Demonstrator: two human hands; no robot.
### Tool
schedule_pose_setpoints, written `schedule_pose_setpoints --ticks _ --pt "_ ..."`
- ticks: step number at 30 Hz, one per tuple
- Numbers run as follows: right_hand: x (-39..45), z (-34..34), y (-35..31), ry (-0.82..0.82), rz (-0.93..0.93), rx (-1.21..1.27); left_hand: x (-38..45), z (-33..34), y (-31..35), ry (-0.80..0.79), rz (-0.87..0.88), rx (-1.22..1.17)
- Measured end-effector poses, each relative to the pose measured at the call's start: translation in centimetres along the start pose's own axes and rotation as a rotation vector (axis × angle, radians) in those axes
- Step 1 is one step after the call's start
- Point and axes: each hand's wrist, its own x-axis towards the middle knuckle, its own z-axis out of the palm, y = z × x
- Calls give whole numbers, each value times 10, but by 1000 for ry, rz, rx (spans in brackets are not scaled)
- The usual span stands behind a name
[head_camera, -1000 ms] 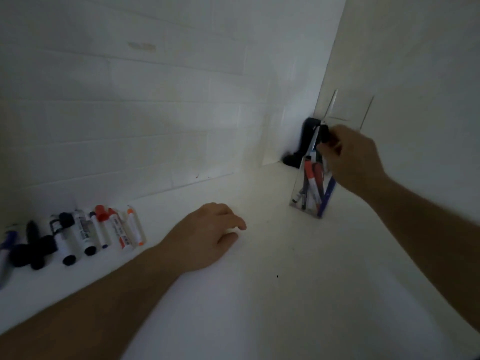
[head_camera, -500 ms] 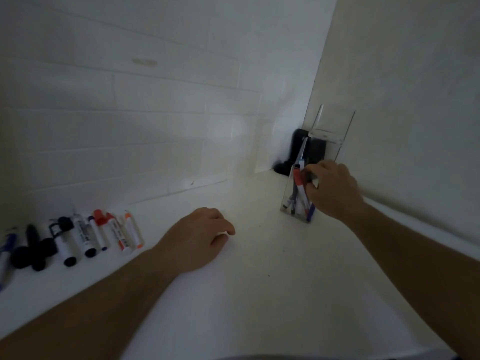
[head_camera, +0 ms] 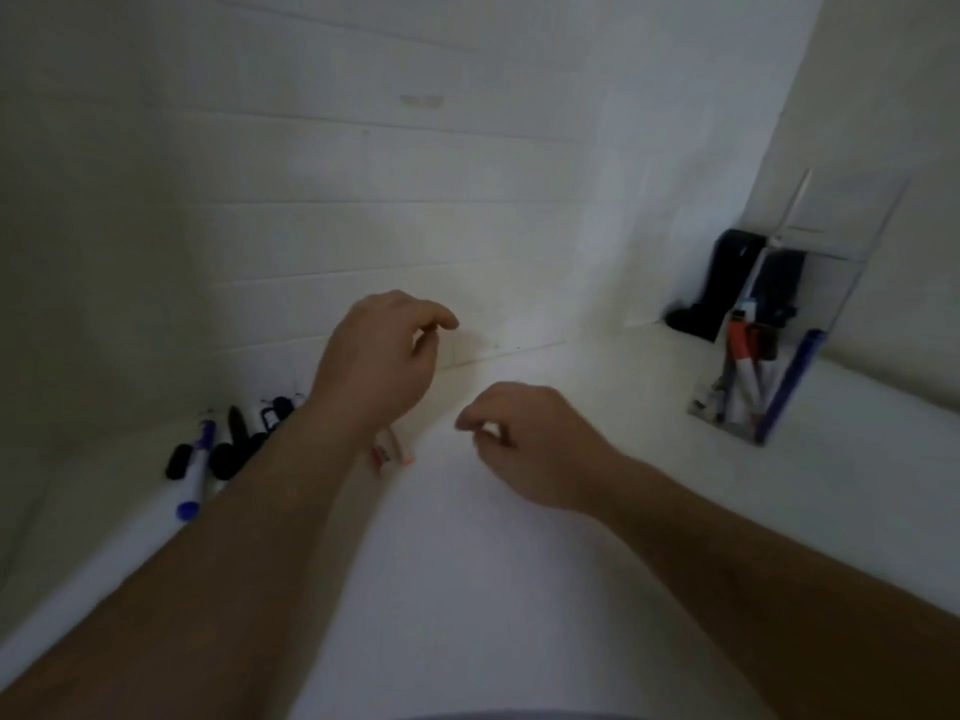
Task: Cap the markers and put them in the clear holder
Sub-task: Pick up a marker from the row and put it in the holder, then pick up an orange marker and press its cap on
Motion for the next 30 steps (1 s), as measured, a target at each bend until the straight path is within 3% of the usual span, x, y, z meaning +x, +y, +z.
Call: schedule_pose_setpoints --ticks 6,12,15,19,22,26,30 --pt "42 38 -26 -132 49 86 0 -18 -43 -61 -343 117" --pt "59 43 -25 -204 42 -140 -4 -8 -41 -250 -459 119" --pt "56 34 -10 -236 132 -271 -6 -6 -34 -445 -462 233" --pt "34 6 24 -298 211 -253 -9 -3 -30 -718 -451 340" --pt "9 -12 44 -293 262 -214 -8 -4 -30 -754 -427 388" --pt "-22 -11 57 -146 284 -96 -7 -2 -32 -756 -368 384" --pt "-29 -12 53 -134 292 -46 -10 5 -25 -664 -260 251"
